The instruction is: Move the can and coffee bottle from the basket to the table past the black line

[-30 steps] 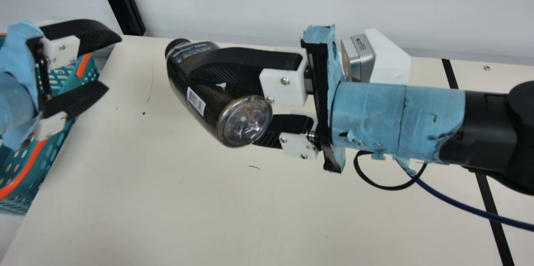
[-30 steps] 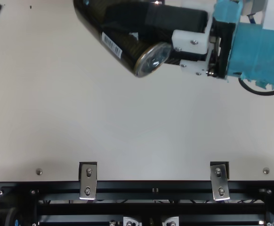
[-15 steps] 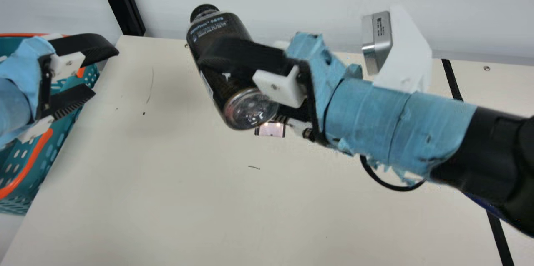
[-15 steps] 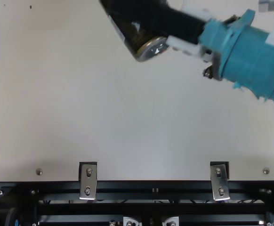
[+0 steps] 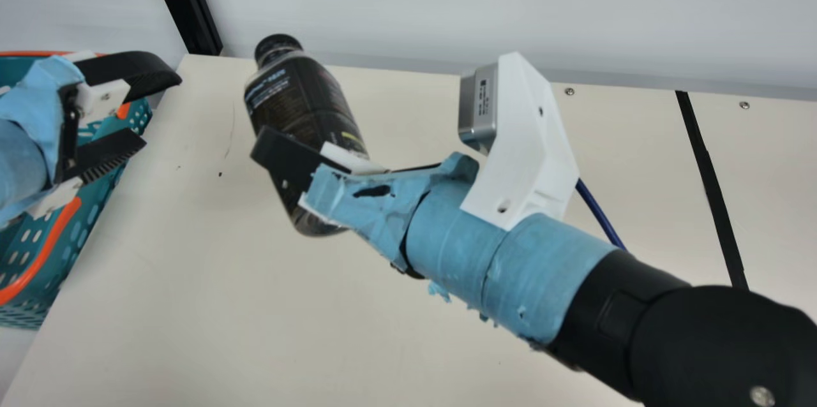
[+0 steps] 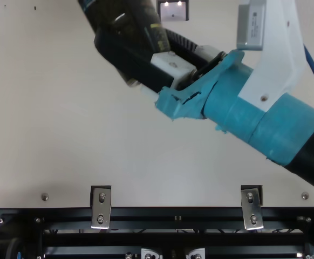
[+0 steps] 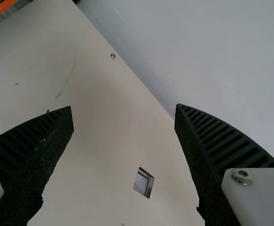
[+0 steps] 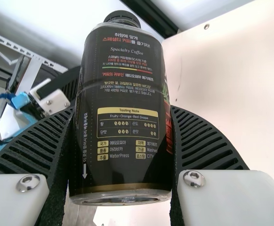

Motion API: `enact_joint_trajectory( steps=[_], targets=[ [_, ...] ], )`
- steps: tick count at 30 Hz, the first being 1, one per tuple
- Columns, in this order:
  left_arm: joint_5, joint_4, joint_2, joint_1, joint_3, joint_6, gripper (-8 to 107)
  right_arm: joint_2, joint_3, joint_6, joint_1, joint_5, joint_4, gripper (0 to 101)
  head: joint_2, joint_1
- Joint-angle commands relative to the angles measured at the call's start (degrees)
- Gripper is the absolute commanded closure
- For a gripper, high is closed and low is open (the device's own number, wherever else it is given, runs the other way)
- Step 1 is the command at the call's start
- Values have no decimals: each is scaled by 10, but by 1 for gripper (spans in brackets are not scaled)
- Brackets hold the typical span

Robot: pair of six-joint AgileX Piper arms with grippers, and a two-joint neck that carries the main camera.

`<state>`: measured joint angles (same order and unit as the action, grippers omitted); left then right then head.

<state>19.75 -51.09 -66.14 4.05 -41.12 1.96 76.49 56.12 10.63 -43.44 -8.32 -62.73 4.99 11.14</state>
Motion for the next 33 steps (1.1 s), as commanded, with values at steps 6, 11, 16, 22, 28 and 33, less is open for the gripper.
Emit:
enact_joint_trajectory(
  steps=[6, 11, 16, 22, 28, 33],
  targets=[
    [0, 0, 0, 0, 0, 0, 9, 4, 3, -2, 0, -2, 6, 101, 5, 3],
    [0, 0, 0, 0, 0, 0, 9, 24, 5, 6, -16, 24, 42, 101, 5, 3],
    [0, 0, 0, 0, 0, 0, 9, 47, -11, 19, -41, 80, 85, 101, 5, 3],
    [0, 0, 0, 0, 0, 0, 9, 66, -39, 41, -70, 150, 119, 101, 5, 3],
    [0, 0, 0, 0, 0, 0, 9, 86, -67, 72, -84, 204, 147, 101, 5, 3],
    [0, 0, 0, 0, 0, 0, 9, 109, -85, 104, -77, 230, 156, 101, 5, 3]
  ],
)
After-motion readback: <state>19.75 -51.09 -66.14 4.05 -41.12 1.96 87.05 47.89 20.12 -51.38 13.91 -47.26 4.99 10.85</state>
